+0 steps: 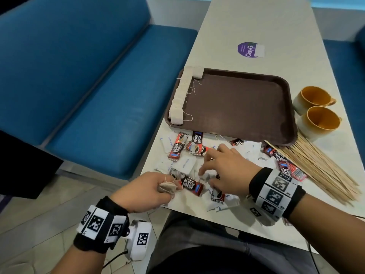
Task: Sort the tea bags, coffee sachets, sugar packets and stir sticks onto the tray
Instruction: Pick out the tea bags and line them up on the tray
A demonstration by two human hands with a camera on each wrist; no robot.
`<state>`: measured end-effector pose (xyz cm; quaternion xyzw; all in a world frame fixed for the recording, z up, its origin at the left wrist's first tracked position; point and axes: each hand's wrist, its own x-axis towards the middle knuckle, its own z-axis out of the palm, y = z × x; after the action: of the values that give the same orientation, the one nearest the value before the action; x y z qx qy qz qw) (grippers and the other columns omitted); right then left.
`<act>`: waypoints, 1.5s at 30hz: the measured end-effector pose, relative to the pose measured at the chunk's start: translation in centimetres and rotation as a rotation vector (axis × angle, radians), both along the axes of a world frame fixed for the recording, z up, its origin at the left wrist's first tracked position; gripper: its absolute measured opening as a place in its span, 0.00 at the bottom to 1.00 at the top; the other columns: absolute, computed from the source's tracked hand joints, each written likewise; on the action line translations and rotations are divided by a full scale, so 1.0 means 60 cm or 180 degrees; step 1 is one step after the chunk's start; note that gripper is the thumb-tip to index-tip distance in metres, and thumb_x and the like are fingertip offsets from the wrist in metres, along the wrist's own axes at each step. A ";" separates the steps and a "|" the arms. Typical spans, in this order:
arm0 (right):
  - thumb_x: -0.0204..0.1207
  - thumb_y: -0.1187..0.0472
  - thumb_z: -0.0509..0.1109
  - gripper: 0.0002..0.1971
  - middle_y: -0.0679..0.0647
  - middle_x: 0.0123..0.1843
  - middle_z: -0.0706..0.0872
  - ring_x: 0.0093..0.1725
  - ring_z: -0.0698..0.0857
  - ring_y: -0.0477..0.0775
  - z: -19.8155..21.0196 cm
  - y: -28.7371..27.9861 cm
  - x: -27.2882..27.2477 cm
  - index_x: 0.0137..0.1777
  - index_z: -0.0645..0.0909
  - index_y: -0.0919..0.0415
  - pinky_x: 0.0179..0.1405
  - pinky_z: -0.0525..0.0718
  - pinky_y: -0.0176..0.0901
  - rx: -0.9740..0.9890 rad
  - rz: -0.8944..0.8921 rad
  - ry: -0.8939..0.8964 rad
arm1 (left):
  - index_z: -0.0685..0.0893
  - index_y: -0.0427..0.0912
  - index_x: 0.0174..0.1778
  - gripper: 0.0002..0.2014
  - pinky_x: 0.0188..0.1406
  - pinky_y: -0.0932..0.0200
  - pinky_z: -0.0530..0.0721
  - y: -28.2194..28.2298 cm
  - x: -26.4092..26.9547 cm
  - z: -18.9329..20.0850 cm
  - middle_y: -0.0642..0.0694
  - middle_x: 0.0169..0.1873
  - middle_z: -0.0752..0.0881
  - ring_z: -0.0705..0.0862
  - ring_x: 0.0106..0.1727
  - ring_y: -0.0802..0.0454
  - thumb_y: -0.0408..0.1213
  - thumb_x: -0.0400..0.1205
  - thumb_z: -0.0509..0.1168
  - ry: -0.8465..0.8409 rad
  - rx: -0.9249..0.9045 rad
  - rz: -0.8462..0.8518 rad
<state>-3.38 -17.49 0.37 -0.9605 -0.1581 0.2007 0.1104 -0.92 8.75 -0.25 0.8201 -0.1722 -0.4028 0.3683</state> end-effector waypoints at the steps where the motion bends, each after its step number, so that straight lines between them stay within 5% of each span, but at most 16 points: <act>1: 0.83 0.46 0.68 0.17 0.42 0.68 0.73 0.65 0.66 0.50 0.000 0.000 0.001 0.71 0.80 0.36 0.64 0.69 0.47 -0.0055 -0.0056 -0.0035 | 0.91 0.61 0.54 0.17 0.37 0.59 0.86 -0.002 0.003 -0.003 0.55 0.34 0.89 0.86 0.33 0.54 0.34 0.78 0.67 -0.0085 -0.0045 0.0070; 6: 0.84 0.48 0.66 0.18 0.44 0.70 0.74 0.69 0.67 0.53 0.006 -0.014 0.014 0.74 0.78 0.42 0.70 0.71 0.51 -0.0079 -0.0431 -0.0194 | 0.90 0.54 0.51 0.15 0.34 0.65 0.83 -0.005 0.009 -0.003 0.60 0.36 0.88 0.82 0.31 0.64 0.28 0.78 0.67 -0.0664 -0.0253 0.0299; 10: 0.83 0.52 0.67 0.10 0.41 0.59 0.75 0.58 0.66 0.48 0.007 -0.015 0.006 0.59 0.87 0.38 0.63 0.69 0.47 0.0079 -0.0214 -0.0064 | 0.88 0.56 0.44 0.15 0.38 0.69 0.80 -0.009 0.013 -0.003 0.64 0.61 0.85 0.84 0.38 0.66 0.27 0.78 0.69 -0.0921 -0.0481 0.0189; 13: 0.83 0.53 0.64 0.15 0.42 0.61 0.75 0.59 0.67 0.50 0.001 -0.011 0.001 0.65 0.85 0.37 0.60 0.68 0.46 -0.0129 -0.0149 0.0022 | 0.89 0.59 0.50 0.16 0.42 0.76 0.77 -0.016 0.017 -0.014 0.71 0.72 0.78 0.84 0.42 0.73 0.30 0.78 0.68 -0.1004 -0.0213 -0.0077; 15: 0.84 0.53 0.63 0.18 0.43 0.64 0.75 0.62 0.68 0.52 0.000 -0.015 0.003 0.70 0.81 0.38 0.63 0.69 0.47 -0.0187 -0.0274 -0.0048 | 0.88 0.60 0.64 0.21 0.43 0.80 0.75 -0.020 0.018 -0.021 0.73 0.75 0.75 0.84 0.45 0.75 0.32 0.79 0.67 -0.1020 -0.0059 -0.0138; 18: 0.84 0.46 0.65 0.19 0.42 0.66 0.75 0.64 0.67 0.51 0.002 -0.023 0.001 0.75 0.78 0.38 0.66 0.69 0.46 -0.0164 -0.0348 -0.0236 | 0.86 0.59 0.71 0.24 0.39 0.81 0.76 -0.023 0.016 -0.022 0.74 0.75 0.74 0.84 0.44 0.76 0.32 0.80 0.67 -0.0941 -0.0067 -0.0049; 22: 0.77 0.36 0.71 0.18 0.40 0.61 0.73 0.60 0.65 0.47 0.011 -0.021 -0.023 0.67 0.81 0.33 0.58 0.66 0.44 0.0097 0.0015 -0.0052 | 0.86 0.59 0.70 0.25 0.43 0.82 0.75 -0.021 0.014 -0.016 0.75 0.76 0.73 0.83 0.48 0.77 0.31 0.80 0.67 -0.0979 -0.0136 -0.0035; 28: 0.79 0.59 0.73 0.16 0.41 0.56 0.71 0.53 0.62 0.48 0.005 -0.034 -0.053 0.60 0.86 0.36 0.49 0.67 0.45 -0.0151 0.0297 -0.0020 | 0.90 0.51 0.61 0.19 0.41 0.82 0.73 -0.017 0.012 -0.011 0.72 0.66 0.82 0.82 0.41 0.81 0.27 0.79 0.68 -0.0827 -0.0118 -0.0043; 31: 0.74 0.61 0.73 0.14 0.42 0.55 0.71 0.53 0.63 0.49 0.007 -0.051 -0.058 0.53 0.87 0.40 0.48 0.69 0.46 -0.0320 0.0218 -0.0122 | 0.90 0.54 0.61 0.18 0.54 0.77 0.76 -0.019 0.007 -0.013 0.74 0.69 0.80 0.82 0.57 0.79 0.30 0.79 0.69 -0.0950 -0.0120 -0.0220; 33: 0.76 0.59 0.71 0.13 0.42 0.56 0.72 0.54 0.63 0.49 0.006 -0.057 -0.062 0.55 0.87 0.40 0.51 0.69 0.46 -0.0336 0.0135 -0.0131 | 0.88 0.63 0.60 0.21 0.63 0.75 0.75 -0.026 -0.004 -0.012 0.75 0.71 0.79 0.80 0.66 0.75 0.31 0.79 0.69 -0.1009 -0.0199 -0.0445; 36: 0.84 0.47 0.67 0.09 0.42 0.56 0.72 0.54 0.62 0.47 0.003 -0.056 -0.067 0.57 0.87 0.40 0.51 0.65 0.44 -0.0107 0.0092 -0.0239 | 0.81 0.79 0.42 0.26 0.62 0.77 0.73 -0.037 -0.019 -0.014 0.76 0.73 0.77 0.80 0.66 0.74 0.32 0.79 0.68 -0.1053 -0.0187 -0.0687; 40: 0.80 0.37 0.69 0.17 0.41 0.54 0.69 0.54 0.61 0.45 -0.002 -0.041 -0.079 0.67 0.82 0.34 0.52 0.61 0.43 0.0230 0.0283 -0.0133 | 0.86 0.59 0.43 0.14 0.65 0.65 0.79 -0.036 -0.026 -0.016 0.71 0.69 0.82 0.82 0.66 0.69 0.30 0.78 0.68 -0.1159 -0.0334 -0.0376; 45: 0.82 0.42 0.70 0.17 0.42 0.57 0.71 0.56 0.64 0.48 -0.004 -0.038 -0.092 0.69 0.79 0.31 0.51 0.61 0.45 0.0019 0.0502 -0.0040 | 0.83 0.68 0.44 0.20 0.61 0.57 0.83 -0.036 -0.028 -0.003 0.66 0.61 0.87 0.86 0.60 0.62 0.30 0.78 0.68 -0.1084 -0.0460 -0.0397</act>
<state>-8.87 -19.78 0.14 -0.9459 -0.2346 0.2023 0.0962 -2.58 6.62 -0.43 0.8355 -0.3109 -0.2668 0.3661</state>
